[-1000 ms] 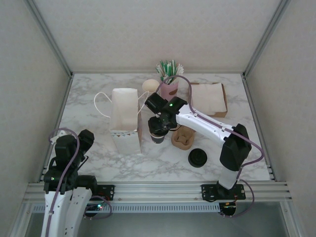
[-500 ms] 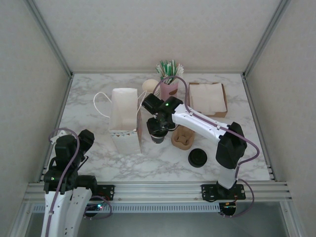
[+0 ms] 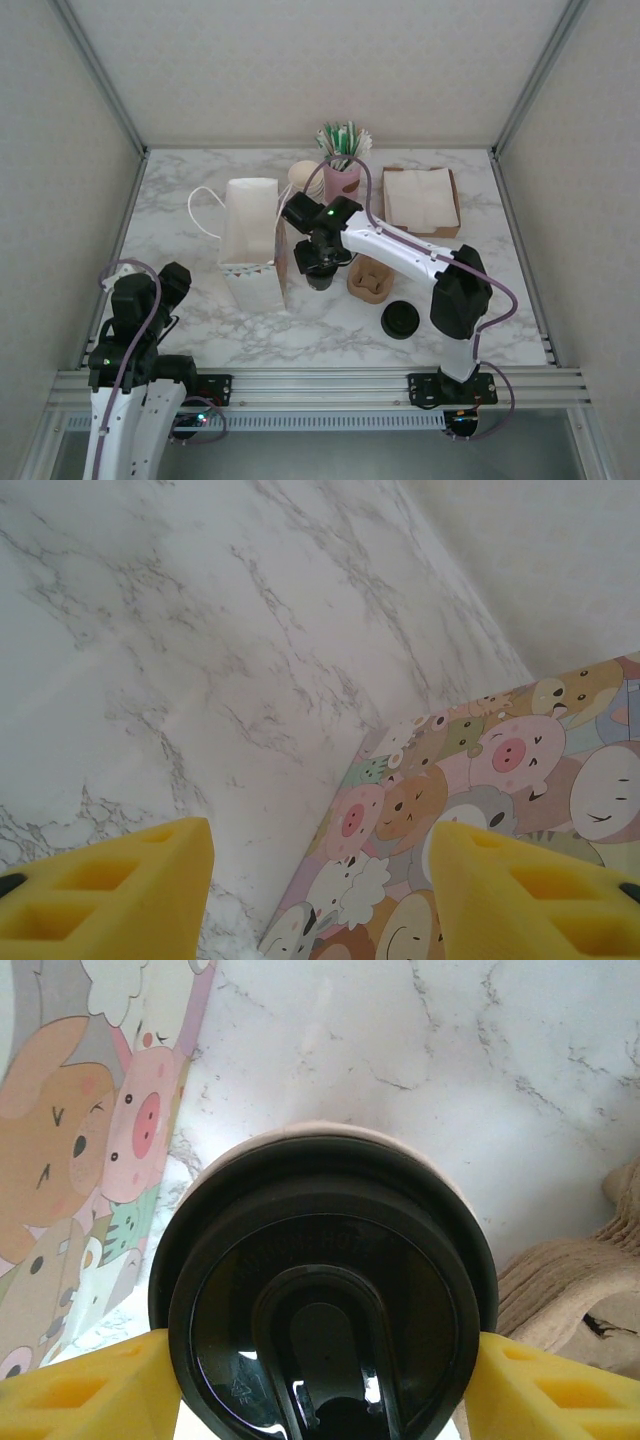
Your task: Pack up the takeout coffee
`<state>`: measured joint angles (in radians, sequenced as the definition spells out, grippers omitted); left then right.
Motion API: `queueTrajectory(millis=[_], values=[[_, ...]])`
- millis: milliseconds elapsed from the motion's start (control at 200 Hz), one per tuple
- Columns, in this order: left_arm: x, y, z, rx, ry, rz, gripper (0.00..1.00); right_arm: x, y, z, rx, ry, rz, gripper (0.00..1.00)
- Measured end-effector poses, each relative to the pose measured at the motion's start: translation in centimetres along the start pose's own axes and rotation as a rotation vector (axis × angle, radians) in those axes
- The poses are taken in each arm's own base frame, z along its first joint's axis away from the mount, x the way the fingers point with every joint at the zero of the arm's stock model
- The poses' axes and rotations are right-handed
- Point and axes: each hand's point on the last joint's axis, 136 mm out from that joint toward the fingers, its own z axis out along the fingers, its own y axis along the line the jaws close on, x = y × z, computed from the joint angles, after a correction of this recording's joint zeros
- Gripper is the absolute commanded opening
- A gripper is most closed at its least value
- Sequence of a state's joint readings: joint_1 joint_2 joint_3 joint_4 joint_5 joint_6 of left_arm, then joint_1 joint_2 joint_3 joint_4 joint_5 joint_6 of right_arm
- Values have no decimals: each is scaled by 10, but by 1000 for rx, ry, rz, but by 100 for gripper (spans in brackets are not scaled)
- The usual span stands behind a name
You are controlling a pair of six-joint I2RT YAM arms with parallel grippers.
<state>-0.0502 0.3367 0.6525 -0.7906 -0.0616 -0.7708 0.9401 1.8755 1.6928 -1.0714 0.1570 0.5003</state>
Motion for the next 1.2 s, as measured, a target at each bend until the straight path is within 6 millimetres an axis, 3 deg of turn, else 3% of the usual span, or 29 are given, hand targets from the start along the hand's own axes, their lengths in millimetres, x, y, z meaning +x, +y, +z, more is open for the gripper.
queueTrajectory(millis=[766,1196], values=[[1,1,3,-14,12,2,57,2,-1,6,31,13,-8,61],[3,0,3,-7,21,2,56,3,-5,9,-13,59,-14,62]])
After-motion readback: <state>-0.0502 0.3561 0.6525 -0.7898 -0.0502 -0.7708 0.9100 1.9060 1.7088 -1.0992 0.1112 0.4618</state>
